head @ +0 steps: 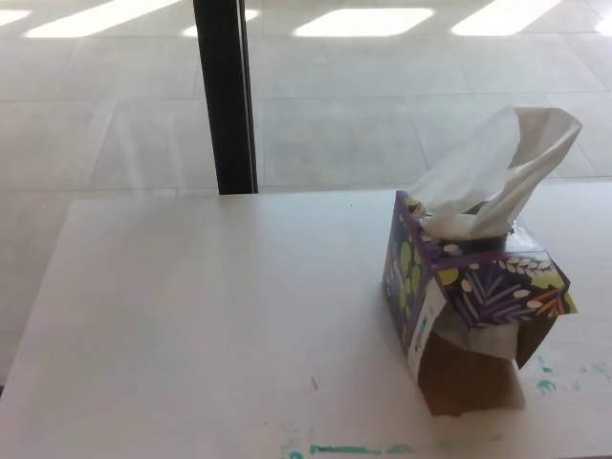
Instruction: The robot uses its right hand to pull out a tissue from the tissue box kept in the middle of the desk and put it on the right side
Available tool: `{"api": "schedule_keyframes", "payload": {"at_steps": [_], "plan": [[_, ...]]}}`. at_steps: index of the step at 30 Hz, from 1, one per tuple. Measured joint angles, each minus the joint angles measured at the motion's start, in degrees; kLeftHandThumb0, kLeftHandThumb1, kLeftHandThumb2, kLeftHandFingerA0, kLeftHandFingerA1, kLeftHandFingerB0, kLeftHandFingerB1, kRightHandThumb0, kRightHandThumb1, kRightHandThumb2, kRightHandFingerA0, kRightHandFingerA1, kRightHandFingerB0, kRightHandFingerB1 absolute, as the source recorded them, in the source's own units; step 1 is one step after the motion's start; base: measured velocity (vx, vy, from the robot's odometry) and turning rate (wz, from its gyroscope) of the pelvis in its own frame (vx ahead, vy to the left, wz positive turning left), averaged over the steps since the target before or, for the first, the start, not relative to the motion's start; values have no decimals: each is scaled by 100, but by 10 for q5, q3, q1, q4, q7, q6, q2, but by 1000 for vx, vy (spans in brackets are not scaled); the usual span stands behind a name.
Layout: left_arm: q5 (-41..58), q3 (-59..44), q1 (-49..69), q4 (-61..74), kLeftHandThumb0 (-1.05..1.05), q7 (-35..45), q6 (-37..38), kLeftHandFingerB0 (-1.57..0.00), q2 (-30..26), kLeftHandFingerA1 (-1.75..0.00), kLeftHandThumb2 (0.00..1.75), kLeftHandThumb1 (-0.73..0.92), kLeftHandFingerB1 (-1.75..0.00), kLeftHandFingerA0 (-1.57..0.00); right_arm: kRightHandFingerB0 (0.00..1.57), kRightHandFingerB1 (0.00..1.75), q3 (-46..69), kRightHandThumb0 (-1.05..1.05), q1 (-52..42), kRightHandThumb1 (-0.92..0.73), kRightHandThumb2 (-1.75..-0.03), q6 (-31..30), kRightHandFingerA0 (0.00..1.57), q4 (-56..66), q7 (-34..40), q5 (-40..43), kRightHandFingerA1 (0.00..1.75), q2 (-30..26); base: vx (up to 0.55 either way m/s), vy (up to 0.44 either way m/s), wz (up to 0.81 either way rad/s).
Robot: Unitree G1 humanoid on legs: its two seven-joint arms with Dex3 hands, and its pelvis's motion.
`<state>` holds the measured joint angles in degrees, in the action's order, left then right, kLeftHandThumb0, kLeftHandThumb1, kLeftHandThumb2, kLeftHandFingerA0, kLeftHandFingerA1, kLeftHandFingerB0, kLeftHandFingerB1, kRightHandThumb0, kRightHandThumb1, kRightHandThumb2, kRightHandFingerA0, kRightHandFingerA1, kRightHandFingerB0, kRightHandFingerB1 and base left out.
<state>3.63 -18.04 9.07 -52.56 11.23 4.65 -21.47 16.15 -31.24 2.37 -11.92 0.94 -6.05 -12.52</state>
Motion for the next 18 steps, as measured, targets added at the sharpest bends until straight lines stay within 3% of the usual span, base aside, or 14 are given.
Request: {"api": "schedule_keyframes", "payload": {"at_steps": [1,2,6,7,8,9,10,11,13,14,15,16,17,18], "plan": [[3,-7,-1,1,-88,5,1,-45,-3,-121,90,63,-109,-62,0,11,9,-78,-4,-70,-100,-2,37,17,0,1,71,-2,0,0,0],[8,-14,-1,3,-91,10,1,-53,-7,-110,109,54,-100,-67,0,10,19,-66,-9,-80,-64,-5,36,36,0,2,63,-2,0,0,0],[24,-39,-1,8,-88,29,6,-38,-13,-120,88,68,-108,-56,0,12,75,-77,-4,-79,-64,-34,38,111,-2,13,61,-22,0,0,0],[25,-42,-1,8,-87,31,6,-38,-13,-119,88,68,-107,-55,0,8,86,-87,2,-68,-100,-41,37,126,-3,16,68,-30,0,0,0],[26,-45,-1,9,-86,34,6,-39,-13,-117,89,68,-105,-55,0,14,99,-76,15,-79,-64,-50,29,145,-4,20,62,-39,0,0,0],[27,-47,-1,10,-87,36,6,-40,-13,-114,89,68,-101,-56,0,20,109,-78,30,-67,-101,-57,25,160,-4,24,64,-46,0,0,0],[28,-49,-2,10,-87,38,6,-40,-13,-114,89,68,-101,-56,0,20,117,-78,45,-67,-101,-65,25,177,-5,28,64,-53,0,0,0],[28,-50,-2,10,-87,39,6,-43,-13,-113,90,67,-102,-56,0,15,122,-73,61,-83,-65,-73,22,191,-5,31,59,-60,0,0,0],[28,-51,-2,10,-85,41,6,-43,-13,-112,88,64,-100,-59,0,13,129,-63,98,-84,-65,-88,15,216,-6,37,47,-74,0,0,0],[28,-51,-2,10,-81,42,6,-51,-13,-103,108,52,-92,-68,0,14,130,-60,115,-66,-92,-95,16,225,-6,40,50,-80,0,0,0],[28,-51,-3,10,-81,43,6,-51,-13,-103,108,52,-92,-68,0,14,131,-60,129,-66,-92,-100,16,233,-7,42,50,-84,0,0,0],[28,-51,-3,10,-82,45,6,-46,-13,-112,91,60,-100,-61,0,14,129,-55,155,-85,-66,-109,23,241,-8,42,44,-93,0,0,0],[28,-51,-4,10,-82,46,6,-46,-13,-112,91,60,-100,-61,0,14,126,-55,181,-85,-66,-117,23,248,-9,43,44,-102,0,0,0],[28,-51,-4,9,-83,47,6,-50,-13,-103,109,52,-91,-68,0,19,123,-53,201,-80,-64,-124,22,254,-10,43,45,-109,0,0,0]]}}
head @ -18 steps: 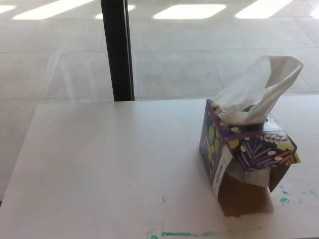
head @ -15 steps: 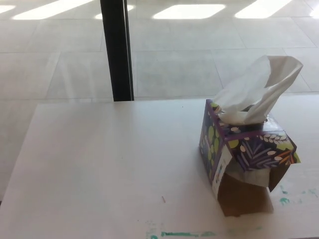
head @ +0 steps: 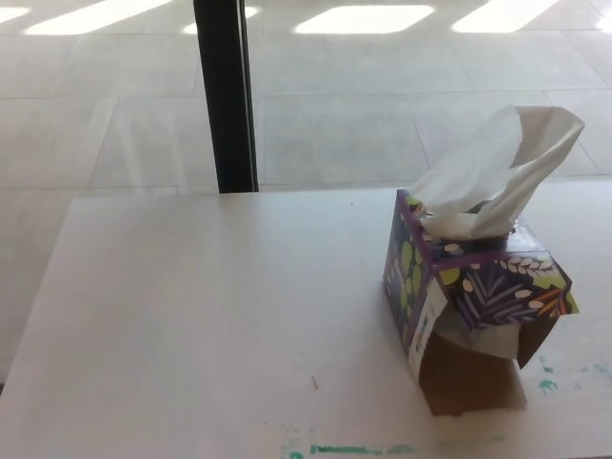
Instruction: The robot uses its right hand to pull out a tissue from the tissue box kept in the middle of the desk and put it on the right side
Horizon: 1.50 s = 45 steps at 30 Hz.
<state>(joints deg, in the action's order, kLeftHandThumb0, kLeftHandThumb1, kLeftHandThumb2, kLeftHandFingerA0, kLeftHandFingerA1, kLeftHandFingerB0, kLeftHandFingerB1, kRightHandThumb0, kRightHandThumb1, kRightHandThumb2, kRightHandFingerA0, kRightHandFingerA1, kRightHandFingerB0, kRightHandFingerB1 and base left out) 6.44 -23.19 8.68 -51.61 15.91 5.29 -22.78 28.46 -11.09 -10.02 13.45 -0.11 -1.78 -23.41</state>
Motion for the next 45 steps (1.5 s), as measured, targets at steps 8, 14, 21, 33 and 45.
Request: {"api": "schedule_keyframes", "payload": {"at_steps": [8,14,21,33,45], "plan": [[0,0,-2,-3,-87,9,0,-44,0,-111,90,61,-100,-61,8,39,-58,-73,182,-55,-88,-42,37,7,-25,2,58,-50,0,0,0],[0,0,-2,-7,-83,14,1,-44,0,-116,92,61,-102,-64,5,35,-135,-69,316,-52,-88,-66,28,-14,-55,-2,57,-72,0,0,0],[0,1,3,-6,-84,21,4,-49,-1,-104,111,51,-91,-69,4,19,-250,-82,463,-54,-92,-93,13,-96,-101,-19,58,-85,0,0,0],[0,2,13,-8,-84,36,7,-49,-10,-102,110,48,-90,-68,1,22,-416,-84,623,-56,-96,-118,10,-251,-197,-67,58,-134,0,0,0],[0,2,12,-11,-86,45,7,-49,-22,-101,109,47,-89,-69,7,37,-496,-80,677,-54,-93,-124,37,-281,-294,-94,62,-190,0,0,0]]}}
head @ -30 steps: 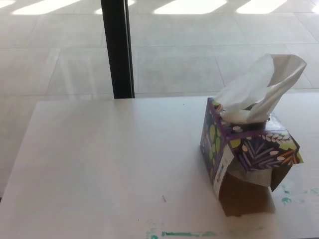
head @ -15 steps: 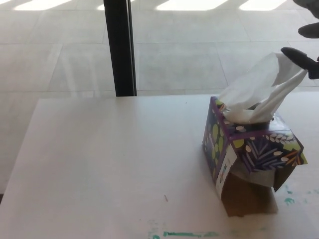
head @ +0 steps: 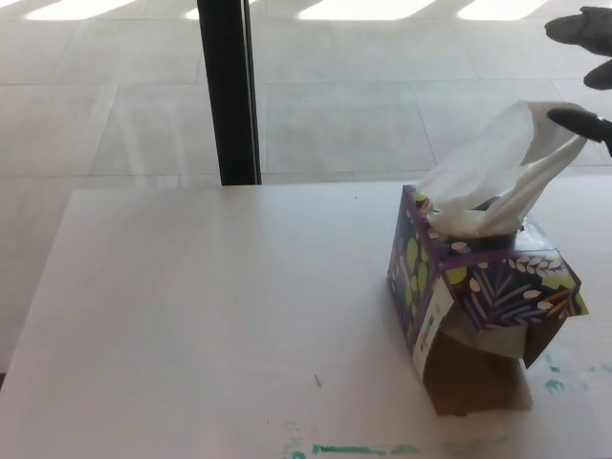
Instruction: The robot uses its right hand to pull out a tissue from the tissue box kept in the middle of the desk and put it on the right side
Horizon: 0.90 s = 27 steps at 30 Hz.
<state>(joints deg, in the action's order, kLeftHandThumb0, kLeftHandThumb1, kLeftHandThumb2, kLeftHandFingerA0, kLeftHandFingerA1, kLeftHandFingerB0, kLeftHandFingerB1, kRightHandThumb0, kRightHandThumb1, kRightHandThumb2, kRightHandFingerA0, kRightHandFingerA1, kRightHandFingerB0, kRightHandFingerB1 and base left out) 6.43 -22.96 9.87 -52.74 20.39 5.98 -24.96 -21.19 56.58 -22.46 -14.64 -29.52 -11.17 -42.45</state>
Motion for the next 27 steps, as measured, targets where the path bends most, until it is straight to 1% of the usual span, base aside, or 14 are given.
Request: {"api": "schedule_keyframes", "payload": {"at_steps": [1,6,10,11,12,13,16,17,19,20,21,22,25,27], "plan": [[0,0,0,0,-89,1,0,-50,0,-103,109,47,-90,-71,13,25,-3,-78,1,-67,-61,-1,35,1,-8,0,49,-3,0,0,0],[0,0,-1,-3,-86,5,0,-49,-1,-102,110,47,-89,-70,9,37,-11,-83,4,-56,-90,-11,36,17,-48,0,59,-9,0,0,0],[0,1,-3,-6,-82,10,0,-50,-3,-102,110,50,-89,-71,12,24,-14,-75,4,-67,-62,-20,37,42,-78,0,54,-13,0,0,0],[0,2,-4,-9,-82,11,1,-51,-5,-102,110,50,-90,-71,7,31,-15,-76,4,-55,-92,-23,40,51,-88,0,62,-14,0,0,0],[0,2,-5,-10,-83,12,1,-51,-6,-102,110,49,-90,-70,8,33,-15,-77,4,-56,-91,-25,44,57,-95,0,63,-15,0,0,0],[0,2,-5,-11,-83,14,2,-50,-9,-101,110,51,-89,-70,12,25,-15,-73,4,-69,-62,-27,48,63,-104,0,56,-16,0,0,0],[0,6,-8,-16,-85,18,9,-44,-20,-109,92,58,-98,-63,15,26,-15,-68,4,-67,-61,-29,54,71,-129,-2,72,-22,0,0,0],[0,6,-9,-18,-80,19,11,-48,-23,-100,109,52,-88,-69,12,42,-16,-66,4,-53,-88,-30,60,73,-135,-3,83,-25,0,0,0],[0,9,-11,-24,-80,21,14,-48,-26,-100,109,52,-88,-69,12,42,-20,-66,3,-53,-88,-29,60,73,-145,-12,83,-28,0,0,0],[0,10,-12,-26,-80,21,14,-48,-26,-100,110,52,-88,-69,18,29,-20,-62,3,-61,-61,-28,58,73,-148,-15,94,-29,0,0,0],[0,11,-11,-26,-79,21,15,-49,-26,-99,110,52,-87,-70,15,42,-21,-65,3,-52,-85,-28,63,72,-150,-20,93,-29,0,0,0],[0,13,-11,-26,-80,21,17,-48,-26,-99,111,53,-88,-68,25,30,-23,-57,3,-65,-60,-27,53,72,-151,-26,91,-29,0,0,0],[0,16,-11,-26,-80,22,22,-48,-26,-99,111,53,-88,-67,26,30,-33,-56,0,-65,-60,-19,53,66,-148,-48,92,-29,0,0,0],[0,19,-12,-28,-76,22,24,-52,-26,-99,111,54,-88,-69,30,33,-41,-59,-2,-69,-61,-12,43,58,-145,-64,62,-30,0,0,0]]}}
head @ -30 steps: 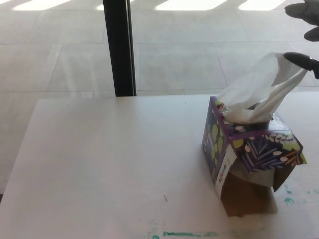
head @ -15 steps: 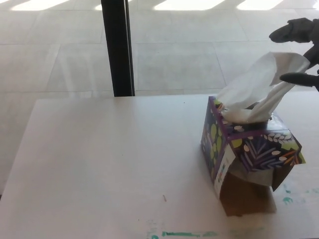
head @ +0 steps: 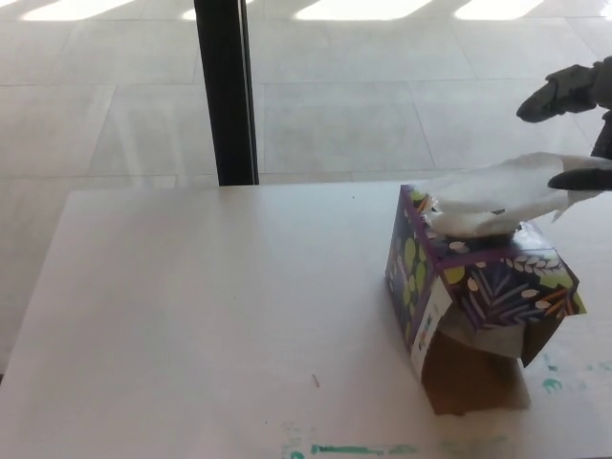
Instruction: The robot uses its right hand to pull out a tissue from the tissue box kept in the middle of the desk and put it on the right side
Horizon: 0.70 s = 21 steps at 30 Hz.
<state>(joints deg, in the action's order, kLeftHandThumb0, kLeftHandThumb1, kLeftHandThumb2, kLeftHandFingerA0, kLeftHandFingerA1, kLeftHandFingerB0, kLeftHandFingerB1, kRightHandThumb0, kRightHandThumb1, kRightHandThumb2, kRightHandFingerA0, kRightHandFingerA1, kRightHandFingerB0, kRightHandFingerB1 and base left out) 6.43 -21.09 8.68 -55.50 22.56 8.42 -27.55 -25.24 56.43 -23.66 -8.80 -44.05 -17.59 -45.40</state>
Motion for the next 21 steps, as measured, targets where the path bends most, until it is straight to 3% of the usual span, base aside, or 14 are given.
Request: {"api": "schedule_keyframes", "payload": {"at_steps": [3,6,7,8,9,10,11,13,15,16,17,18,20,21], "plan": [[0,4,-3,-5,-77,-1,3,-51,0,-99,113,51,-88,-69,35,36,-13,-53,-4,-71,-61,17,65,-15,4,-24,77,-2,0,0,0],[0,8,-4,-8,-80,0,4,-54,-2,-102,111,47,-91,-70,35,37,-15,-51,-17,-72,-61,32,62,-24,13,-45,75,-2,0,0,0],[0,9,-4,-8,-80,0,4,-53,-2,-101,113,48,-90,-71,29,51,-15,-55,-21,-57,-92,37,55,-26,15,-50,75,-1,0,0,0],[0,9,-4,-8,-76,1,4,-48,-2,-109,102,55,-98,-65,26,50,-16,-53,-25,-56,-92,41,46,-27,18,-56,68,0,0,0,0],[0,10,-4,-8,-78,1,4,-53,-2,-101,114,47,-90,-71,32,35,-17,-50,-28,-71,-61,45,54,-27,21,-61,71,0,0,0,0],[0,11,-4,-8,-74,2,4,-49,-2,-99,116,45,-85,-73,33,34,-17,-50,-31,-69,-60,49,59,-27,23,-66,104,1,0,0,0],[0,13,-4,-7,-72,2,4,-49,-2,-112,105,52,-102,-65,33,34,-20,-49,-33,-69,-61,52,64,-28,27,-76,104,4,0,0,0],[0,16,-3,-4,-74,3,4,-50,-2,-99,115,44,-85,-73,32,33,-26,-49,-35,-70,-60,56,64,-30,35,-92,98,11,0,0,0],[0,16,-4,-4,-73,4,4,-52,-2,-112,102,53,-100,-66,34,35,-32,-51,-37,-72,-61,60,62,-33,39,-103,90,20,0,0,0],[0,16,-4,-4,-71,4,4,-50,-2,-109,102,56,-97,-64,40,35,-32,-50,-38,-74,-61,62,67,-33,41,-109,100,25,0,0,0],[0,17,-4,-4,-71,4,4,-49,-2,-111,104,54,-100,-65,36,54,-32,-51,-40,-59,-96,64,75,-31,45,-113,95,30,0,0,0],[0,19,-5,-4,-71,4,4,-50,-2,-109,101,57,-97,-66,43,37,-31,-45,-44,-76,-63,68,69,-27,52,-118,110,35,0,0,0],[0,21,-4,-3,-70,4,4,-50,-2,-109,100,59,-97,-65,46,39,-27,-43,-52,-76,-62,76,71,-23,64,-124,110,44,0,0,0],[0,21,-4,-2,-76,5,4,-52,-2,-98,115,49,-86,-73,46,40,-22,-42,-57,-77,-63,82,69,-20,71,-125,84,49,0,0,0]]}}
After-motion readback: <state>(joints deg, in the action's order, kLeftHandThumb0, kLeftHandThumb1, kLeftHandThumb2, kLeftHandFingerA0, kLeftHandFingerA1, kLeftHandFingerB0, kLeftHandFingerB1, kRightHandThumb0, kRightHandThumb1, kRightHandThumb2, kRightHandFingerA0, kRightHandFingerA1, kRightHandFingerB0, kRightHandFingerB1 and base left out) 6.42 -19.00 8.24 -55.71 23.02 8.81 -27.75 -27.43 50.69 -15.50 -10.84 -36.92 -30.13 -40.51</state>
